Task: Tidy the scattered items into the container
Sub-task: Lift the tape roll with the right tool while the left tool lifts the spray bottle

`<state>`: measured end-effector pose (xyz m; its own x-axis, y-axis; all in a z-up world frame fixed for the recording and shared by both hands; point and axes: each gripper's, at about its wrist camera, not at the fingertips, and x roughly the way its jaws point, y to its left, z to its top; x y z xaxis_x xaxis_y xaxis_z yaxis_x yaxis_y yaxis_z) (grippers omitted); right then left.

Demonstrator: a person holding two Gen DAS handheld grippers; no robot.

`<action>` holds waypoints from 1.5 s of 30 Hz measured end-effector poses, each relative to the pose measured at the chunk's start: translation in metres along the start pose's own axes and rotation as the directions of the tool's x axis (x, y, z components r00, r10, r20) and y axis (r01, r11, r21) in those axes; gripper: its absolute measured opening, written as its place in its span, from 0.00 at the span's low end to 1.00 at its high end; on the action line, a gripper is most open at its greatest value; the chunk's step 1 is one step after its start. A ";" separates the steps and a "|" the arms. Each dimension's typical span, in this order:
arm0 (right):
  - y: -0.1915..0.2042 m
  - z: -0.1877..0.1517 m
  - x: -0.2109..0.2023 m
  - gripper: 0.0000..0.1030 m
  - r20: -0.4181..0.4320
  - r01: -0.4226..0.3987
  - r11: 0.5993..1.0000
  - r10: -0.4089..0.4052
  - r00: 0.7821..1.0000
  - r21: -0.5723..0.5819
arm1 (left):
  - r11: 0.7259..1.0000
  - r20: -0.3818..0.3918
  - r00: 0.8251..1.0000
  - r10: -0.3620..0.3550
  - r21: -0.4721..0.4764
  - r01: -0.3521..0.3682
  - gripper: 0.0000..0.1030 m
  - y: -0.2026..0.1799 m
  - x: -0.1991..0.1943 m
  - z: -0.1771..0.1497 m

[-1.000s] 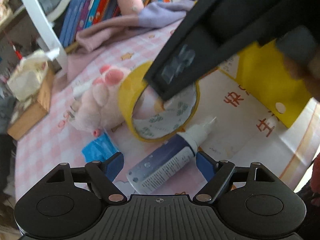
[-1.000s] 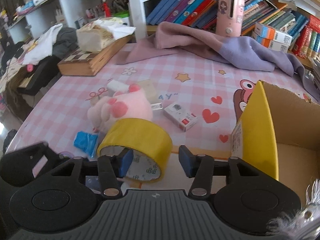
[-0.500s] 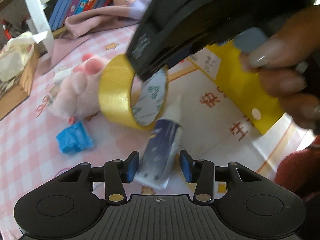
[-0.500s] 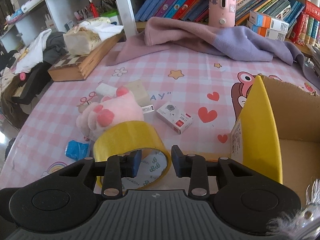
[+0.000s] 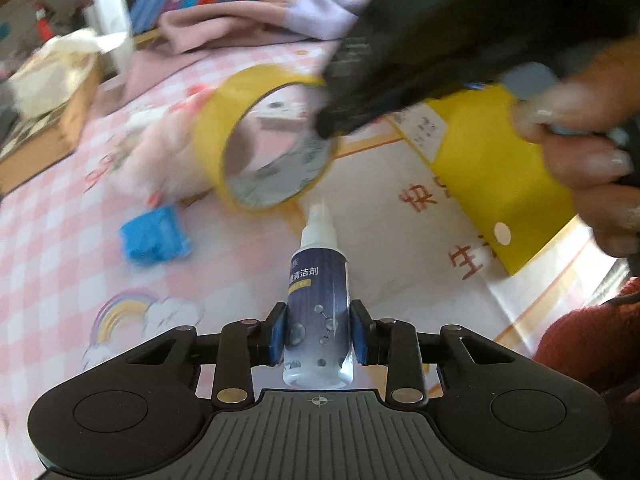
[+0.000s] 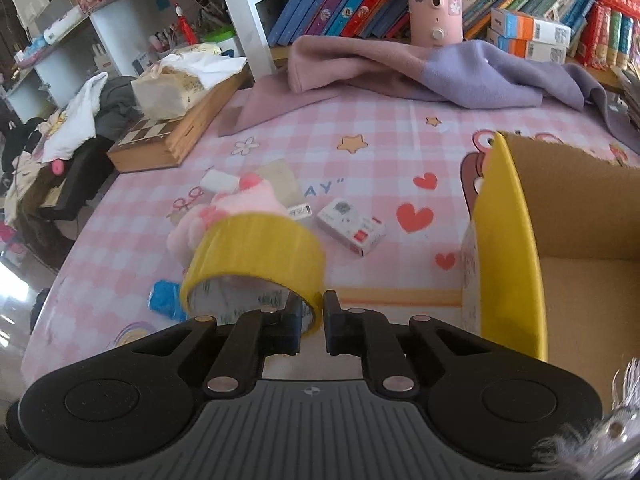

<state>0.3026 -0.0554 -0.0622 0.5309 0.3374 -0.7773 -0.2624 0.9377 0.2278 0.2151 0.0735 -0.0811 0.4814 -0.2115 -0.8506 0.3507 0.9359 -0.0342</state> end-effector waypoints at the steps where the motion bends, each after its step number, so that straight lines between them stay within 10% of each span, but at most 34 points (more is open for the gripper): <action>1: -0.002 -0.002 -0.003 0.10 -0.007 -0.003 1.000 0.004 1.000 0.006 | 1.000 -0.003 1.000 0.010 -0.020 -0.010 0.30 0.003 -0.003 -0.003; 22: 0.005 -0.001 0.034 0.21 -0.012 0.084 0.996 -0.085 0.996 -0.027 | 0.970 -0.058 0.986 0.156 -0.182 -0.164 0.30 0.037 -0.021 -0.038; 40: 0.013 -0.013 -0.006 0.06 -0.017 -0.077 0.996 0.077 0.997 -0.045 | 0.934 0.021 0.994 0.110 -0.345 -0.096 0.29 0.055 -0.040 -0.037; 45: 0.011 -0.018 -0.014 0.06 -0.026 -0.086 0.996 0.085 0.996 -0.039 | 0.872 0.087 0.995 0.043 -0.489 0.005 0.29 0.067 -0.056 -0.046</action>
<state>0.2783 -0.0507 -0.0593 0.4854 0.4135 -0.7703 -0.3383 0.9013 0.2706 0.1747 0.1615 -0.0598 0.5640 -0.1949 -0.8024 -0.0841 0.9531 -0.2906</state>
